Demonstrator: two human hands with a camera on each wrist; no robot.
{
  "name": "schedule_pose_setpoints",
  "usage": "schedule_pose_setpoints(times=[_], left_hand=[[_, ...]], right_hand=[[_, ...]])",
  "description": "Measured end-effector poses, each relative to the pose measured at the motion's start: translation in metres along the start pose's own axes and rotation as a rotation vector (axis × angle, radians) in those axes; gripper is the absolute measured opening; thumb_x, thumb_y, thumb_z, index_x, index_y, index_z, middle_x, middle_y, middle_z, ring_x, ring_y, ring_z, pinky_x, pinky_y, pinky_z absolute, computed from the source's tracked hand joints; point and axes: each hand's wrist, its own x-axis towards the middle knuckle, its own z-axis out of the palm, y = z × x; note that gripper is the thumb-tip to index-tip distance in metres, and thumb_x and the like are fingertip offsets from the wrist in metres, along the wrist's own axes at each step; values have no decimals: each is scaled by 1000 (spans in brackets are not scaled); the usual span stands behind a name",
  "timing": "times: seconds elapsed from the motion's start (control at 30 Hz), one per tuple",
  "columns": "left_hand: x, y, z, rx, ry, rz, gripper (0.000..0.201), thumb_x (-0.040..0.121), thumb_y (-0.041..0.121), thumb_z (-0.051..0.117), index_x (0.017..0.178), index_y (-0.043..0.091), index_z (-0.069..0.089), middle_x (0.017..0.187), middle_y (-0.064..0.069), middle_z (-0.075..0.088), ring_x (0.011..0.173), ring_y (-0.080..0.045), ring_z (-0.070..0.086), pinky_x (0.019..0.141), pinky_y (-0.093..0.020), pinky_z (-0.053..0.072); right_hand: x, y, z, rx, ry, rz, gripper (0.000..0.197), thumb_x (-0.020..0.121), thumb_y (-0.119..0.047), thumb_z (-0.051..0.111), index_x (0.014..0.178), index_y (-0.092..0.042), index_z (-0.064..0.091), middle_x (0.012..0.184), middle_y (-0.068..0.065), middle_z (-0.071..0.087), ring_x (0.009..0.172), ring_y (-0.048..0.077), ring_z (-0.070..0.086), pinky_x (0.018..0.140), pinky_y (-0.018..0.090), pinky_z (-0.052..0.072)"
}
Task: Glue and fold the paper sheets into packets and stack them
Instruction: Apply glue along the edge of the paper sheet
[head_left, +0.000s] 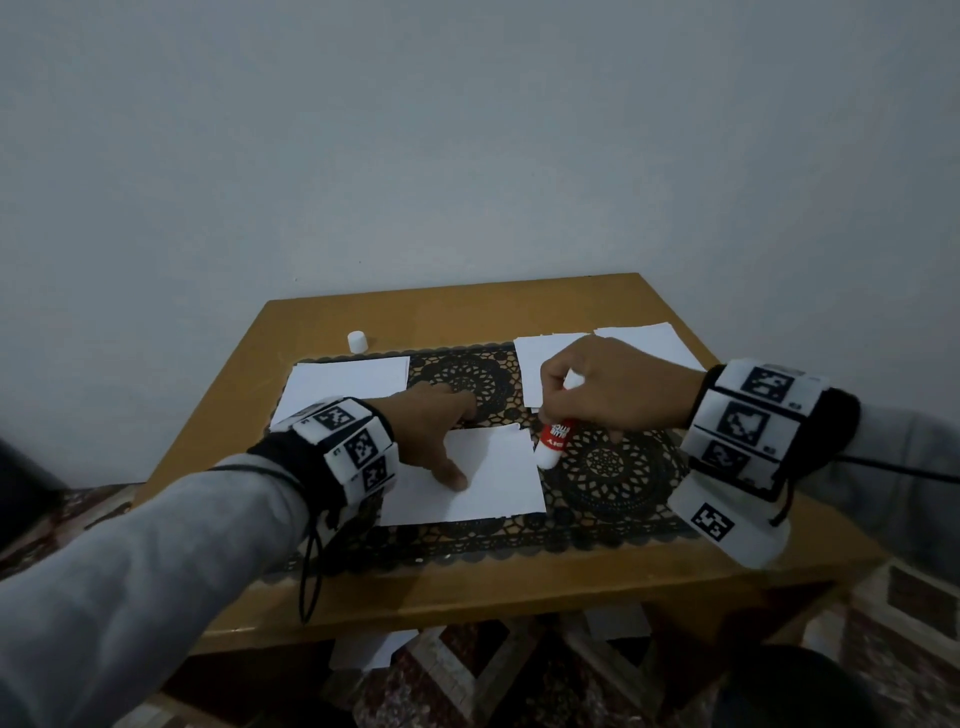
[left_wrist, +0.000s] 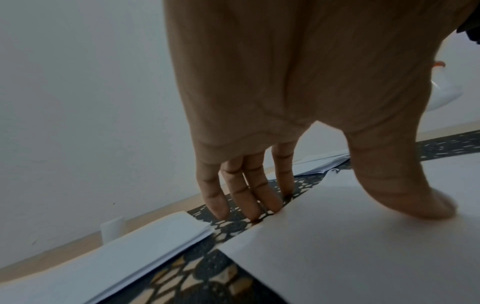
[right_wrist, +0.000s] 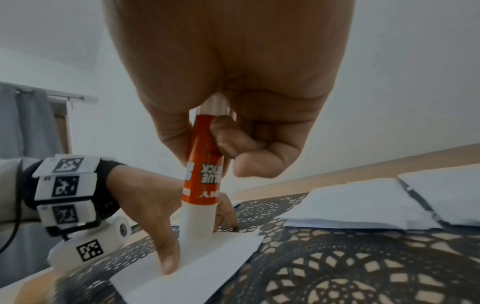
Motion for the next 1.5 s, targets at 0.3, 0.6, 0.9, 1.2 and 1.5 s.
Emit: schedule_pose_setpoints(times=[0.3,0.6,0.9,1.2,1.5], left_hand=[[-1,0,-5,-149,-38,-21,53,70,41,81,105,21,46,102,2,54,91,-17,49,71,-29,38],[-23,-11,-9,-391,243,101,67,79,8,67,133,32,37,96,3,55,83,-15,54,71,-29,46],[-36,-16,11,-502,195,-202,17,84,14,66,99,20,66,90,3,52,73,-7,49,58,-16,40],[-42,-12,16,-502,73,-226,35,79,28,75,110,24,58,90,5,50,73,-10,55,57,-20,50],[-38,-6,19,-416,22,-212,44,80,29,74,113,27,45,93,2,53,72,-11,55,57,-19,42]], right_hand=[[-7,9,-4,-28,23,32,23,85,-31,66,74,-11,66,90,-5,54,76,22,61,53,36,57],[-2,11,-3,-47,51,14,21,86,-32,66,69,-20,62,88,1,59,78,29,64,52,30,52],[14,3,10,-139,79,22,21,85,-39,65,78,-19,64,93,2,64,87,21,57,76,36,46],[43,-12,27,-191,136,-9,21,87,-35,65,85,-14,68,94,1,63,88,18,57,67,30,42],[69,-8,49,-238,144,40,16,89,-34,60,81,-20,61,94,1,64,71,14,55,64,28,42]])
